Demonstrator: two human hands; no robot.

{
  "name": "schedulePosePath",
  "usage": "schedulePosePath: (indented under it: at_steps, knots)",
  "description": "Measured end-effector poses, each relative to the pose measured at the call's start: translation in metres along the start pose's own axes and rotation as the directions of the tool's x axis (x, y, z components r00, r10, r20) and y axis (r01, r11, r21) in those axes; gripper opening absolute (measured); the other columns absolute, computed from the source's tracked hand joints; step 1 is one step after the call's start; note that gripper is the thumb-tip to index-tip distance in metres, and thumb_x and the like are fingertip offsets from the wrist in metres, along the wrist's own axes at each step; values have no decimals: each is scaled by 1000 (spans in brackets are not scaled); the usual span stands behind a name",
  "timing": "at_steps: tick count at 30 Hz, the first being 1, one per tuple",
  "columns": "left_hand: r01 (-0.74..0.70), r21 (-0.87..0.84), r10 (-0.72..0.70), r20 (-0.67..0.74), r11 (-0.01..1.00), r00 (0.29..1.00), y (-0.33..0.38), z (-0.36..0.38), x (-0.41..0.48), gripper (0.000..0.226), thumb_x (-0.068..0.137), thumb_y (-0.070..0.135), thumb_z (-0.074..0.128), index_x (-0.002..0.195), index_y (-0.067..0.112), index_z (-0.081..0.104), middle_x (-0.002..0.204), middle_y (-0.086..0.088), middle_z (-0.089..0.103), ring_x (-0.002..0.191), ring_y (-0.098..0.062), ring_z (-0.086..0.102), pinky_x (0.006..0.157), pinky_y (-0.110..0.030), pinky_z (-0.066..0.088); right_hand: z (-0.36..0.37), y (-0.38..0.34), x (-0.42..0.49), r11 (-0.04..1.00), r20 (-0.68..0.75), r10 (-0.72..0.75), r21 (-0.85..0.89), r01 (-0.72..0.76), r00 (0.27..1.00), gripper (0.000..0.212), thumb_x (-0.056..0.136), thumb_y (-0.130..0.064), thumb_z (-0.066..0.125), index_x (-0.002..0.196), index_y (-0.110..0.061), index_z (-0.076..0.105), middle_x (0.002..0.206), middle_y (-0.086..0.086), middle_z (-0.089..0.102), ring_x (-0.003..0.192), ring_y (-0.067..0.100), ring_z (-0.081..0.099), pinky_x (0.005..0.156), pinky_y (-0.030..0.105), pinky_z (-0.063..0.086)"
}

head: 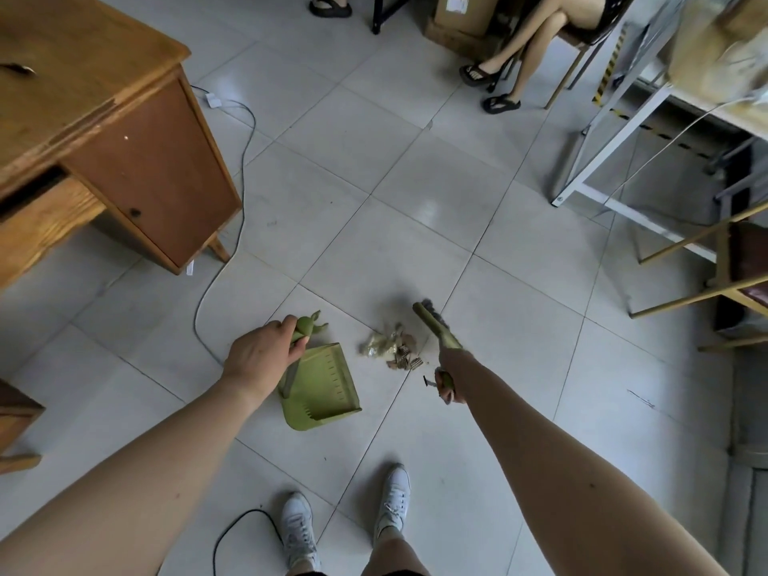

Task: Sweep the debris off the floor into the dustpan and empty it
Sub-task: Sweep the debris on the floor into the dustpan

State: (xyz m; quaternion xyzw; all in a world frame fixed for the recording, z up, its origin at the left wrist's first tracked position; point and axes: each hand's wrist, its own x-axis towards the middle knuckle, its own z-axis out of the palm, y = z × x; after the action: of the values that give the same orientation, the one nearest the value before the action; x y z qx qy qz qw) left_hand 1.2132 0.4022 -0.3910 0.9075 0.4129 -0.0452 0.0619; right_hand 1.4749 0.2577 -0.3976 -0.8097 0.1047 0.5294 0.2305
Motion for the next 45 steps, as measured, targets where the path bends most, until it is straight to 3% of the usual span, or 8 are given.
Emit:
schedulePosePath:
  at_steps: [5, 9, 13, 18, 25, 33, 38, 45]
  knots:
    - [-36, 9, 36, 4, 999, 999, -15, 1, -9, 33, 97, 44, 41, 104, 14, 52, 78, -4, 62, 65, -22, 61, 49, -27, 34, 24, -1, -9, 943, -40, -99, -322, 81, 994, 24, 93, 2, 35, 70, 0, 43, 52, 10, 42, 25, 15, 35, 31, 15, 28]
    - [-37, -38, 38, 28, 999, 999, -24, 3, -19, 35, 97, 47, 41, 104, 15, 50, 75, -3, 62, 63, -22, 61, 49, -26, 34, 36, -5, -9, 933, 2, -130, -339, 123, 992, 26, 91, -3, 29, 69, -7, 42, 34, 7, 40, 20, 11, 29, 38, 13, 28]
    - [-14, -29, 15, 31, 999, 999, -24, 10, -24, 36, 96, 50, 40, 103, 16, 50, 75, -2, 63, 63, -21, 62, 49, -26, 35, 37, 0, 11, 852, 13, -238, -477, 215, 971, 32, 93, -22, 46, 61, -16, 42, 24, -1, 38, 17, 12, 30, 35, 11, 33]
    - [83, -48, -81, 56, 995, 995, -20, 16, -27, 35, 96, 48, 41, 101, 14, 49, 74, -3, 62, 59, -21, 54, 49, -27, 36, 26, -10, 33, 526, 62, -436, -792, 310, 898, 28, 86, -30, 53, 64, -20, 39, 48, 1, 54, 30, 16, 49, 43, 17, 38]
    - [254, -47, -252, 34, 966, 967, 14, 11, -35, 34, 96, 47, 42, 103, 15, 50, 70, -1, 60, 61, -22, 59, 50, -29, 44, -43, -32, 53, 134, 167, -448, -959, 251, 878, 10, 87, -26, 51, 88, -16, 51, 72, -2, 56, 67, 18, 59, 69, 26, 50]
    - [180, 81, -180, -16, 980, 984, 94, 21, -36, 35, 95, 49, 43, 98, 16, 52, 65, 2, 58, 49, -19, 49, 44, -24, 33, -125, -43, 73, -22, 194, -453, -978, 207, 870, 21, 90, -23, 51, 72, -15, 47, 68, 0, 57, 55, 15, 54, 60, 24, 45]
    - [198, 83, -195, -43, 977, 980, 129, 19, -44, 34, 93, 44, 52, 93, 11, 55, 62, -3, 61, 47, -24, 55, 42, -24, 31, -149, -40, 74, 78, 234, -461, -950, 302, 856, 27, 93, -29, 49, 71, -13, 47, 63, 1, 58, 42, 15, 55, 54, 22, 46]
    - [235, 84, -228, -85, 968, 970, 152, 14, -46, 33, 84, 34, 69, 78, 5, 54, 47, -7, 53, 31, -24, 46, 36, -19, 23, -166, -49, 72, 572, 191, -318, -743, 348, 929, 39, 97, -28, 48, 66, -6, 43, 46, 11, 46, 39, 19, 42, 48, 22, 34]
